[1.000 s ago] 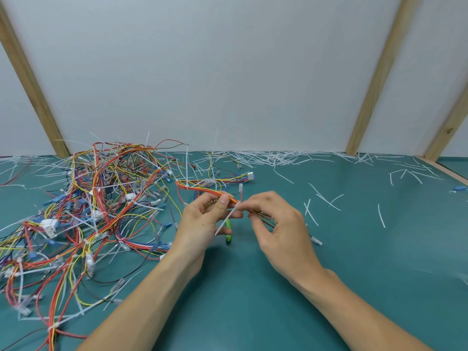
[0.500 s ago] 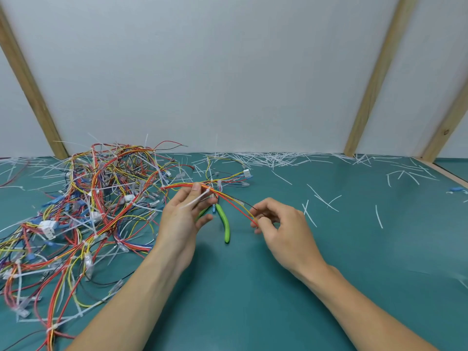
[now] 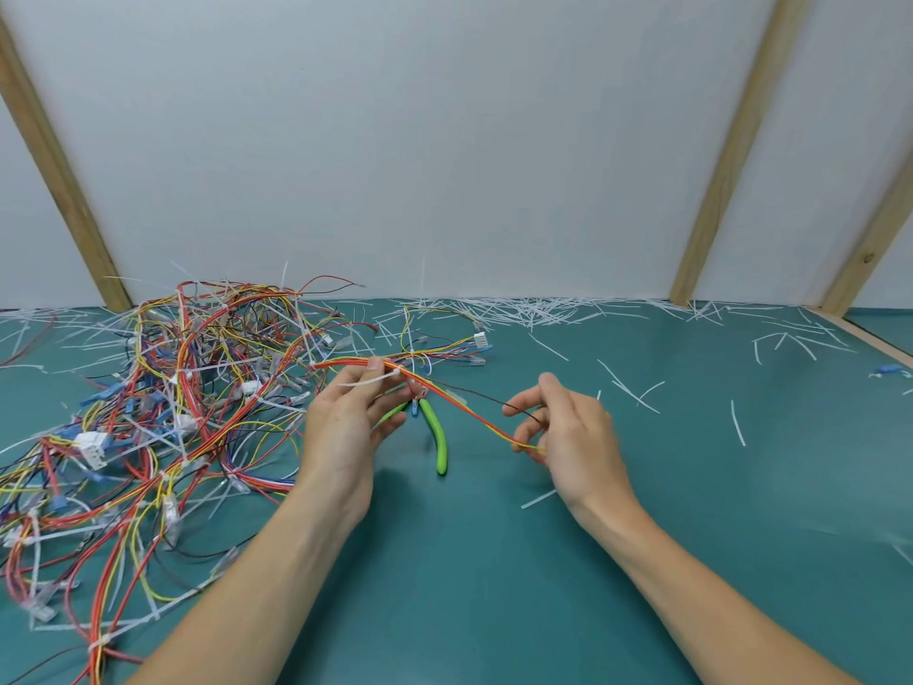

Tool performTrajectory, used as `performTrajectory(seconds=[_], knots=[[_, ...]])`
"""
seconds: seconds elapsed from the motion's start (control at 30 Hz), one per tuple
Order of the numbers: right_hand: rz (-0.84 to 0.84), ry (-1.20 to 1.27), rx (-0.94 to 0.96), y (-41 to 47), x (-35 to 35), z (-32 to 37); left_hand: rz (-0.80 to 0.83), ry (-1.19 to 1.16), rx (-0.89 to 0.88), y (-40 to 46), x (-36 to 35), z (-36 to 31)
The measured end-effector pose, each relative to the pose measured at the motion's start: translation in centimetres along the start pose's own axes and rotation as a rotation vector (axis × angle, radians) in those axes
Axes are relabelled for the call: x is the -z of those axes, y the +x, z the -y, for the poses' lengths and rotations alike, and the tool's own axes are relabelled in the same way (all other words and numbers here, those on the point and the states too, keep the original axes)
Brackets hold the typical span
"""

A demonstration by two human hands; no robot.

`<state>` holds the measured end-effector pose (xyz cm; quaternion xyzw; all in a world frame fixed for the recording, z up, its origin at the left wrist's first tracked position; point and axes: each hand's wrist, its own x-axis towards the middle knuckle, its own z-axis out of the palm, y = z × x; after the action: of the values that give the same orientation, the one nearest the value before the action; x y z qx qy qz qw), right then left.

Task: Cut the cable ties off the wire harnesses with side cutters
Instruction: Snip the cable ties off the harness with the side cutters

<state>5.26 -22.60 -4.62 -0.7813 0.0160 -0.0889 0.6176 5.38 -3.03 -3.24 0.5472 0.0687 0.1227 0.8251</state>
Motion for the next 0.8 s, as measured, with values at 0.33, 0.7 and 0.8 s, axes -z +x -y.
performTrajectory(seconds=[0.33, 0.7, 0.8], knots=[[-0.14, -0.149, 0.271, -0.7, 0.6, 1.2, 0.5, 0.573, -0.277, -3.2, -2.1, 1.4], [0.061, 0.106, 0.275, -0.6, -0.5, 1.2, 0.646, 0.889, -0.539, -5.0, -2.9, 2.8], [-0.052, 0.171, 0.279, 0.3, 0.3, 1.2, 0.331, 0.743, -0.578, -4.0, -2.5, 2.0]])
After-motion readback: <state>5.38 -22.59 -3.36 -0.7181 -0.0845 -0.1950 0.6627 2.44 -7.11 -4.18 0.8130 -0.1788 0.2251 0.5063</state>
